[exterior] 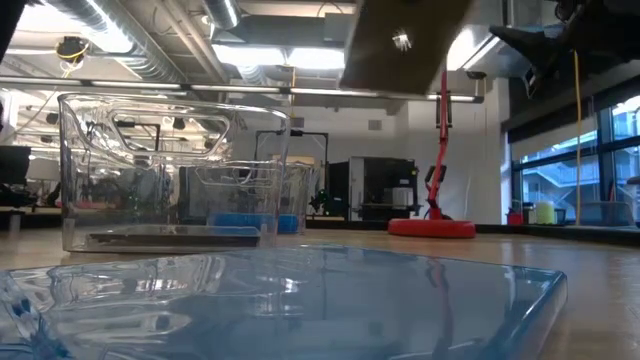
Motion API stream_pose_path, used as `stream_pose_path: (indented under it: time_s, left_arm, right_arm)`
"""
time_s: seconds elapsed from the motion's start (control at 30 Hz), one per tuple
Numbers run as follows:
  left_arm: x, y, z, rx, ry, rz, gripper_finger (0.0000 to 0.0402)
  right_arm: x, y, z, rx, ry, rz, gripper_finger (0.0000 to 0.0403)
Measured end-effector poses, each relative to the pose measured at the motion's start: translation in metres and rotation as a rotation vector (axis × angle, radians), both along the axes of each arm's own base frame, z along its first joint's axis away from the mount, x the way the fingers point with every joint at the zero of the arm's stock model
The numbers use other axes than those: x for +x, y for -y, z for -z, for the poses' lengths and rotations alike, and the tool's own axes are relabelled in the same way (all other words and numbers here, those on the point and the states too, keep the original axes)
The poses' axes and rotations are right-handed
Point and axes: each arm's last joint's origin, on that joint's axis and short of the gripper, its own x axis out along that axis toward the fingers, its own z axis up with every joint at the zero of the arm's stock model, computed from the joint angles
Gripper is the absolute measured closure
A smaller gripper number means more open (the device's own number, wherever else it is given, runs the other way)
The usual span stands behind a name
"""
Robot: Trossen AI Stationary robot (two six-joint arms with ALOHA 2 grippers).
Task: Pick & place jewel cases by type
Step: Put the top black cd case into the bottom transparent bin
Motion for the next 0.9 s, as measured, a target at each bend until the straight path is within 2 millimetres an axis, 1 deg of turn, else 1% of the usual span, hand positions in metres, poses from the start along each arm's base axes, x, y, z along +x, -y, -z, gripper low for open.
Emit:
stream_pose_path:
  time_s: [0.1,0.17,0.27,0.33,0.47,0.57,0.63,0.73,0.8,0.9]
  left_arm:
    - [-0.021,-0.002,-0.026,-0.075,0.072,-0.024,0.0373]
    - [-0.036,-0.003,-0.04,-0.109,0.077,-0.013,0.0373]
    - [-0.059,0.001,-0.062,-0.187,0.121,0.007,0.0373]
    - [-0.074,0.004,-0.074,-0.271,0.144,0.037,0.0373]
    - [-0.102,0.006,-0.092,-0.461,0.16,0.08,0.0373]
    - [-0.118,0.006,-0.101,-0.551,0.141,0.112,0.0373]
    - [-0.126,0.007,-0.104,-0.57,0.106,0.137,0.0373]
    - [-0.131,0.008,-0.108,-0.603,0.072,0.195,0.0373]
    - [-0.13,0.009,-0.111,-0.622,0.062,0.241,0.0373]
    - [-0.124,0.009,-0.115,-0.635,0.061,0.34,0.0373]
  right_arm:
    - [0.001,0.0,0.003,0.02,-0.032,-0.001,0.0192]
    - [0.002,0.0,0.007,0.02,-0.067,0.003,0.0192]
    - [0.002,0.0,0.01,0.02,-0.101,0.009,0.0192]
    - [0.003,0.0,0.013,0.036,-0.122,0.016,0.0192]
    - [0.003,0.0,0.014,0.074,-0.132,0.024,0.0192]
    - [0.003,0.0,0.017,0.083,-0.154,0.004,0.0192]
    - [0.004,0.0,0.018,0.084,-0.172,0.003,0.0192]
    - [0.005,-0.001,0.02,0.079,-0.185,0.003,0.0192]
    - [0.005,-0.001,0.02,0.093,-0.181,-0.007,0.0192]
    - [0.007,-0.003,0.021,0.121,-0.193,-0.07,0.0192]
